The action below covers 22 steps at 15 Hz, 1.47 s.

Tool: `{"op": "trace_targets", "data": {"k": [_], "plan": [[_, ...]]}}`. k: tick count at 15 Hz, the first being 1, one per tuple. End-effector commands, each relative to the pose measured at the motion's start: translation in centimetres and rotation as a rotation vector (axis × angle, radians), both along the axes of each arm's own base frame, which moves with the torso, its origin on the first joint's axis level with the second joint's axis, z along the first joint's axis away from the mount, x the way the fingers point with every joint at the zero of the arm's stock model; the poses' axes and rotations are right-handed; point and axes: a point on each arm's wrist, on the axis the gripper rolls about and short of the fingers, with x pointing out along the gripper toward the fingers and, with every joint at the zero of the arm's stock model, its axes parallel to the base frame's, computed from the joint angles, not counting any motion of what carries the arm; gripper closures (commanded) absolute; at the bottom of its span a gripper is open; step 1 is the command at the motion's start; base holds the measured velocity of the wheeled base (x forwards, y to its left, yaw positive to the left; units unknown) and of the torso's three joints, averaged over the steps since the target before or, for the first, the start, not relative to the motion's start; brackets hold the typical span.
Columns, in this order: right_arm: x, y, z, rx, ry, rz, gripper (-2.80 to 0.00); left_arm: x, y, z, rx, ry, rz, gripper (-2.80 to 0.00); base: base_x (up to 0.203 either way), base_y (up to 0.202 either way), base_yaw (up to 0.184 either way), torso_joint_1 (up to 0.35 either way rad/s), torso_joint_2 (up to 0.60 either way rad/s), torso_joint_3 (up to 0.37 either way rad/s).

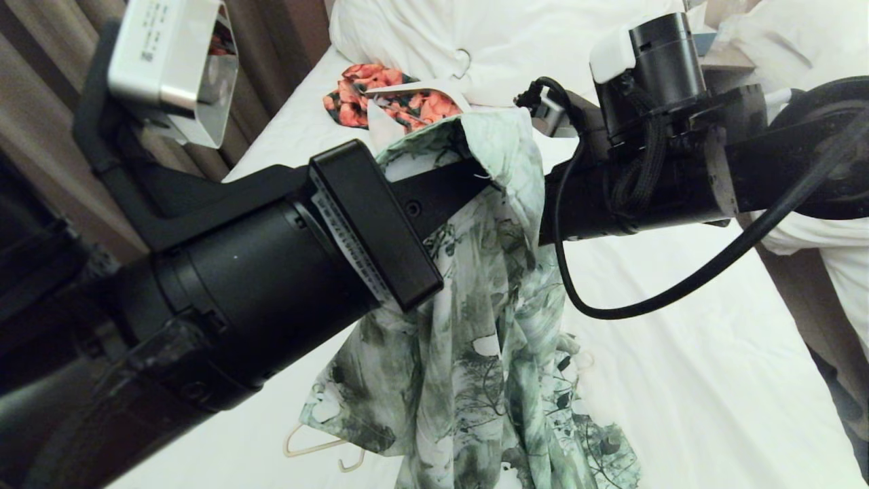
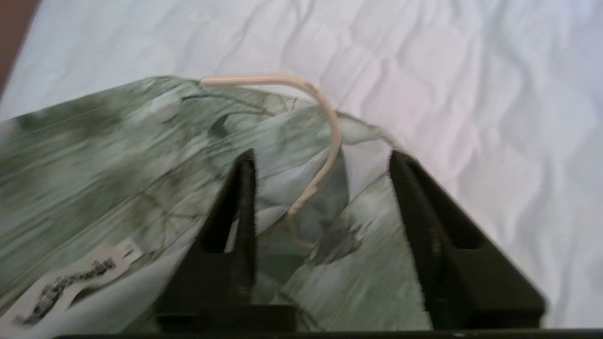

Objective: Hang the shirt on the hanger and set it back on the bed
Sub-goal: Take the clothes hanger out of the clothes

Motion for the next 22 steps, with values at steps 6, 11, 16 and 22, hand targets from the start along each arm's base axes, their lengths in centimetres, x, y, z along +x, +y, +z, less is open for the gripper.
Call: {"op": "trace_targets", "data": {"k": [6,11,16,22], "plan": [[2.3,2.1,-2.0,-0.050,-0.045,-0.031,-2.80,-0.1,0.2,0.3,-0.013,-0.005,0.001,0.00,0.000,0.000,0.000,0.000,0.00,0.000],[2.9,3.1,-2.2,-0.044,-0.052,-0.024,0.00,-0.1,0.3,0.4,-0.017,-0.007,0.001,0.00,0.000,0.000,0.000,0.000,0.00,0.000],[2.7,2.8,-1.6,-0.035,-0.064,-0.030,0.00,-0.1,0.2,0.3,-0.016,-0.006,0.001,0.00,0.000,0.000,0.000,0.000,0.00,0.000],[3.0,2.2,-0.3,-0.012,-0.132,-0.093,0.00,-0.1,0.1,0.2,-0.007,-0.004,0.000,0.00,0.000,0.000,0.000,0.000,0.00,0.000]]}}
